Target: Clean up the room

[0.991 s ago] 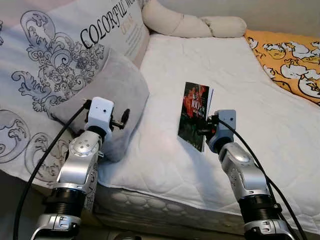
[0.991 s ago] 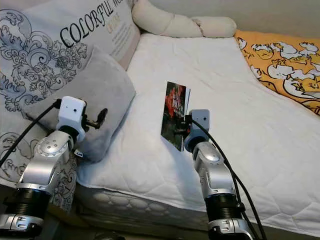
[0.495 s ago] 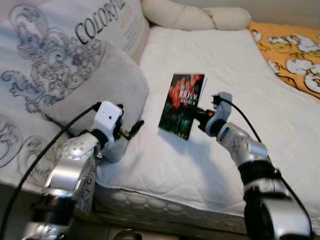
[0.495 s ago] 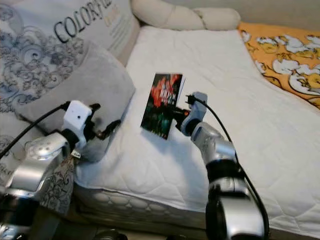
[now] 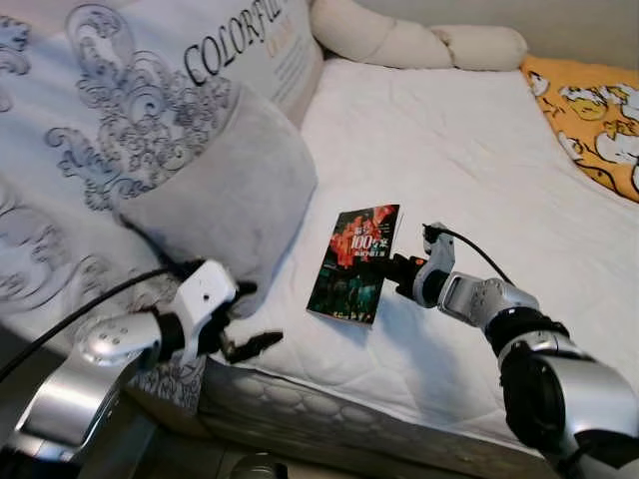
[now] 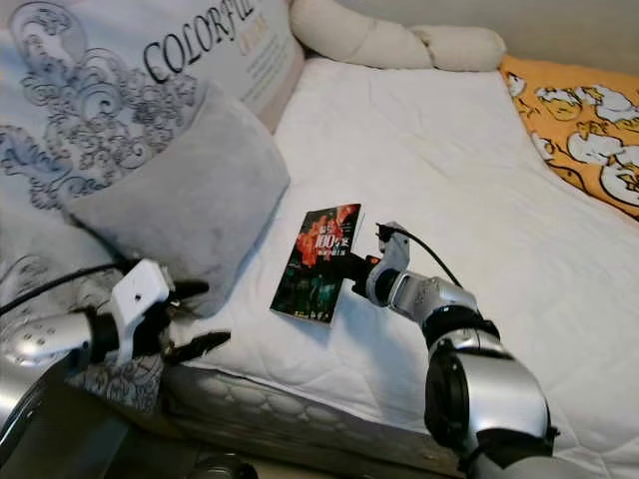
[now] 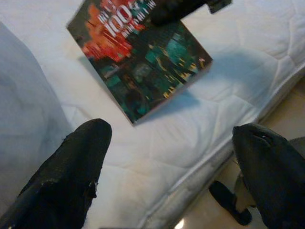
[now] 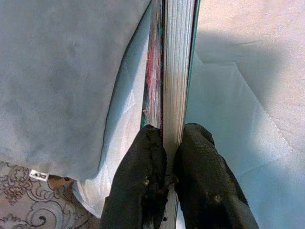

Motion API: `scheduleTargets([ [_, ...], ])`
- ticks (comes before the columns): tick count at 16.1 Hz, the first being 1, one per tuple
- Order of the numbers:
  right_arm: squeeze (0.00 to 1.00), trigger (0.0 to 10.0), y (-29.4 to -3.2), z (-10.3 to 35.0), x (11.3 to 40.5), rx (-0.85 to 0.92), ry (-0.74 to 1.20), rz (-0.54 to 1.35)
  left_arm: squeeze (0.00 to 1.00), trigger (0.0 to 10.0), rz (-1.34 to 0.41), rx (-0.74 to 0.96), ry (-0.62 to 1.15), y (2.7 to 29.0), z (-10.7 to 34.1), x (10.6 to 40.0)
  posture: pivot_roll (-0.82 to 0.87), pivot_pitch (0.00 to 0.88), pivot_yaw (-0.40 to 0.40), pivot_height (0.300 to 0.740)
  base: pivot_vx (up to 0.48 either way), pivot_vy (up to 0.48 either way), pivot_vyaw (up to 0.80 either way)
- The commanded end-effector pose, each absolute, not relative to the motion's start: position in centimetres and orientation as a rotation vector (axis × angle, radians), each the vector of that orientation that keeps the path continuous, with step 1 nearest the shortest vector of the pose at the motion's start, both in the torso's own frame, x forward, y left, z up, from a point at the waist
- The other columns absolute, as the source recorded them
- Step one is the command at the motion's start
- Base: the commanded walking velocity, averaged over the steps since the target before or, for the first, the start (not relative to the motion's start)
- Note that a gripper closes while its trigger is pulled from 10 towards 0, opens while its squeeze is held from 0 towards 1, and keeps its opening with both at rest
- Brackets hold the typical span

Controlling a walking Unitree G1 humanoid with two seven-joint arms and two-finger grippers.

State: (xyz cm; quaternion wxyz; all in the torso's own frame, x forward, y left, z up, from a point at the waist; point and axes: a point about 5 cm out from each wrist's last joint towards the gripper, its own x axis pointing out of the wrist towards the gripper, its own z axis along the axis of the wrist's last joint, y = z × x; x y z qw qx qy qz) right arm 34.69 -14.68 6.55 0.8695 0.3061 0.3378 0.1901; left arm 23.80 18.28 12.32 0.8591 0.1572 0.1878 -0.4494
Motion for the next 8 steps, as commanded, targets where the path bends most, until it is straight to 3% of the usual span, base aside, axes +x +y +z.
scheduleTargets([
  [1, 0.0, 10.0, -14.69, 7.14, 35.25, 0.571, 0.674, 0.402, 0.0, 10.0, -0.959, 0.333, 0.397, 18.09, 12.78, 23.47, 0.16, 0.0, -0.045, 0.74, 0.0, 0.0, 0.0],
  [2, 0.43, 10.0, -14.92, 6.88, 35.34, 0.489, 0.666, 0.365, 0.0, 10.0, -0.961, 0.33, 0.406, 18.07, 12.77, 23.18, 0.16, 0.0, -0.047, 0.74, 0.0, 0.0, 0.0],
  [3, 1.0, 10.0, -14.95, 6.82, 35.37, 0.466, 0.665, 0.352, 0.0, 10.0, -0.962, 0.329, 0.41, 18.04, 12.76, 23.09, 0.16, 0.0, -0.047, 0.74, 0.0, 0.0, 0.0],
  [8, 1.0, 10.0, -15.34, 7.28, 36.1, 0.185, 0.628, 0.301, 0.0, 10.0, -0.961, 0.323, 0.423, 17.67, 12.81, 23.11, 0.16, 0.0, -0.05, 0.74, 0.0, 0.0, 0.0],
])
